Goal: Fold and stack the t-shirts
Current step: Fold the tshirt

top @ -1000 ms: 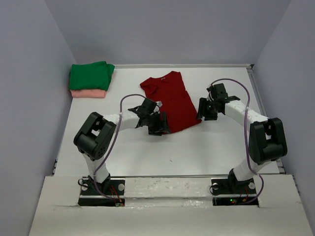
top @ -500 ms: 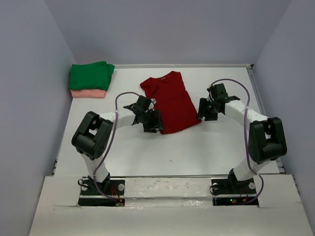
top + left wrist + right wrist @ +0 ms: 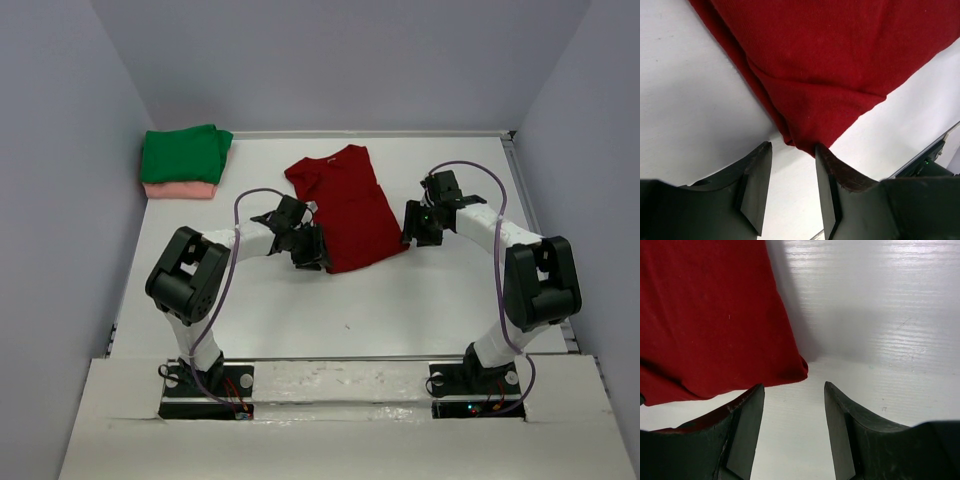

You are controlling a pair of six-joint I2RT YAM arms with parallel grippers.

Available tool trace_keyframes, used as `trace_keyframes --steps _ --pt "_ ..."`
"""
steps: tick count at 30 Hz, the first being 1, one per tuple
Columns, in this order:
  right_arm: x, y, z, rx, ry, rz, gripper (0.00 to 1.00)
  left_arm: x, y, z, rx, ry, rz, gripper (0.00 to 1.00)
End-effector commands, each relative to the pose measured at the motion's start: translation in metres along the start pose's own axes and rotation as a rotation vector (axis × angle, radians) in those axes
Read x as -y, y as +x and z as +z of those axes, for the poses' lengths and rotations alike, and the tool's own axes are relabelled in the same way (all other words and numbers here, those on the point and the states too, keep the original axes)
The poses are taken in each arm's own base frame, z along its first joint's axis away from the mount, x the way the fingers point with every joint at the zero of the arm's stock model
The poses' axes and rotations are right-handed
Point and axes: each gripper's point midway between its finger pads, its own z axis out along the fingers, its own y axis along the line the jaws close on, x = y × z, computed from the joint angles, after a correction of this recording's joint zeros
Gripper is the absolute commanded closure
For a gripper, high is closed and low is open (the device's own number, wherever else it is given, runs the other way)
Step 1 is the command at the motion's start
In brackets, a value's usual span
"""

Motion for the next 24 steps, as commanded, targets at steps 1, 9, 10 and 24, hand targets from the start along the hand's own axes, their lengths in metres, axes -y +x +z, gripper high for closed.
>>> trace_keyframes --steps 1,9,10,24 --pt "0.0 -0.015 0.0 0.046 0.003 0.001 0.43 0.008 0.004 -0.004 -0.005 0.045 -0.001 0.51" --pt "0.0 -0.013 -0.002 0.047 0.003 -0.002 0.43 0.014 0.005 -0.001 -0.019 0.077 -0.004 0.46" --pt "0.0 -0.014 -0.001 0.047 0.003 -0.002 0.43 0.014 0.005 -0.001 -0.02 0.078 -0.006 0.45" --pt "-0.001 -0.012 -0.003 0.044 -0.001 0.001 0.43 0.02 0.007 0.007 -0.019 0.11 -0.017 0.45"
